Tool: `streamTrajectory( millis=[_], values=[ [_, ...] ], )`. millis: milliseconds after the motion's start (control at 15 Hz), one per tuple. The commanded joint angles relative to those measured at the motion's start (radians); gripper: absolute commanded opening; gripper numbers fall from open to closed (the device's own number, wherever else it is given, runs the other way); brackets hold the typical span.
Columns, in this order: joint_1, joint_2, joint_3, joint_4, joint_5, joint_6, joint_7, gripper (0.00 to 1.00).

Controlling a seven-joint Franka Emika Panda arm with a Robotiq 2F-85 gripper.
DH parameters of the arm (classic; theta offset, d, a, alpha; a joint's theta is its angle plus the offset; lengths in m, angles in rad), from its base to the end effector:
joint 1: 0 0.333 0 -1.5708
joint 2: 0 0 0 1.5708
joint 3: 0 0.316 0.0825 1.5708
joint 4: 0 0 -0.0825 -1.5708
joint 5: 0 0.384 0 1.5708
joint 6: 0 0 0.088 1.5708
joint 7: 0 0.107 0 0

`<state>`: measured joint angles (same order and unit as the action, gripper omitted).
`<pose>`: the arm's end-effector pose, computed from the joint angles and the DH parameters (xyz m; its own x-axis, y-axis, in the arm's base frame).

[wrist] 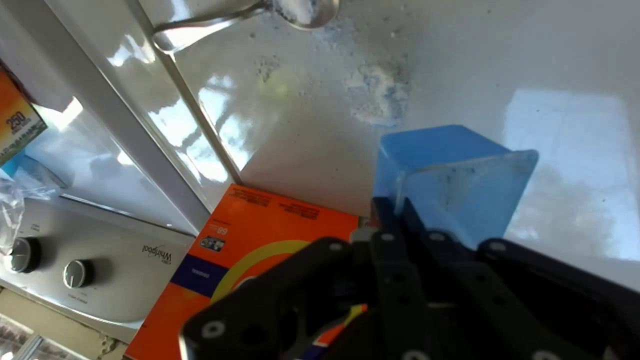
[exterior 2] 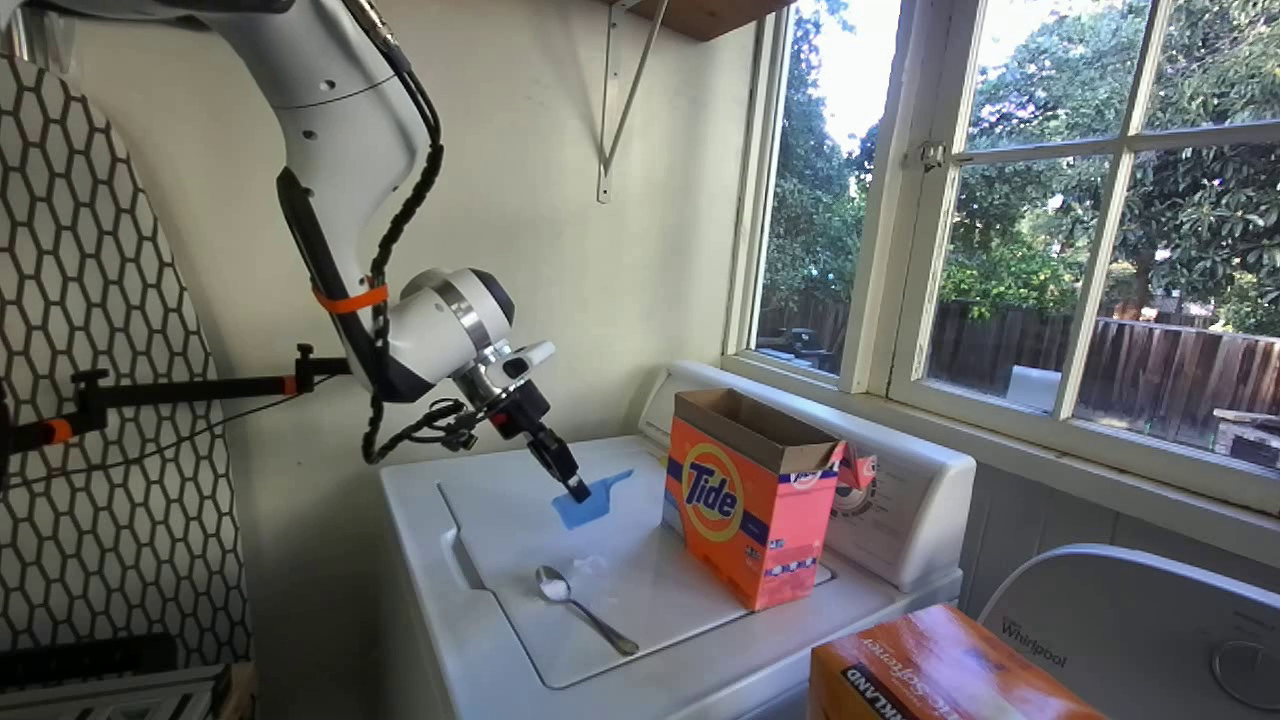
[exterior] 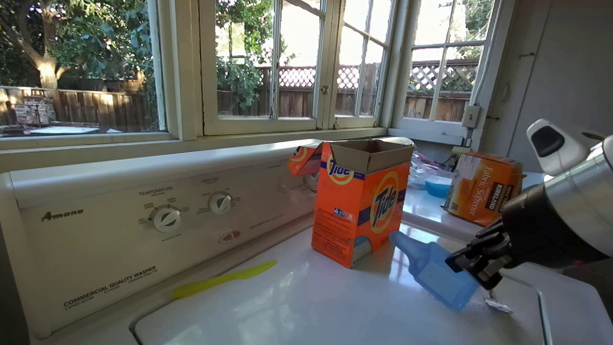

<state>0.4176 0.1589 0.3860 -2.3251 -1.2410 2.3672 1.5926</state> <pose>0.3635 0.3627 0.2722 0.7756 0.2618 0.5743 0.0553 -0.9346 0.3514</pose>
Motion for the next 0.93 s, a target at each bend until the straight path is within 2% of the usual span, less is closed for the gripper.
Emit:
streamTrajectory(
  millis=[0, 867],
  values=[
    [-0.018, 0.024, -0.01, 0.005, 0.04, 0.073, 0.008, 0.01],
    [-0.032, 0.066, -0.043, 0.028, 0.055, 0.268, 0.031, 0.01]
  ],
)
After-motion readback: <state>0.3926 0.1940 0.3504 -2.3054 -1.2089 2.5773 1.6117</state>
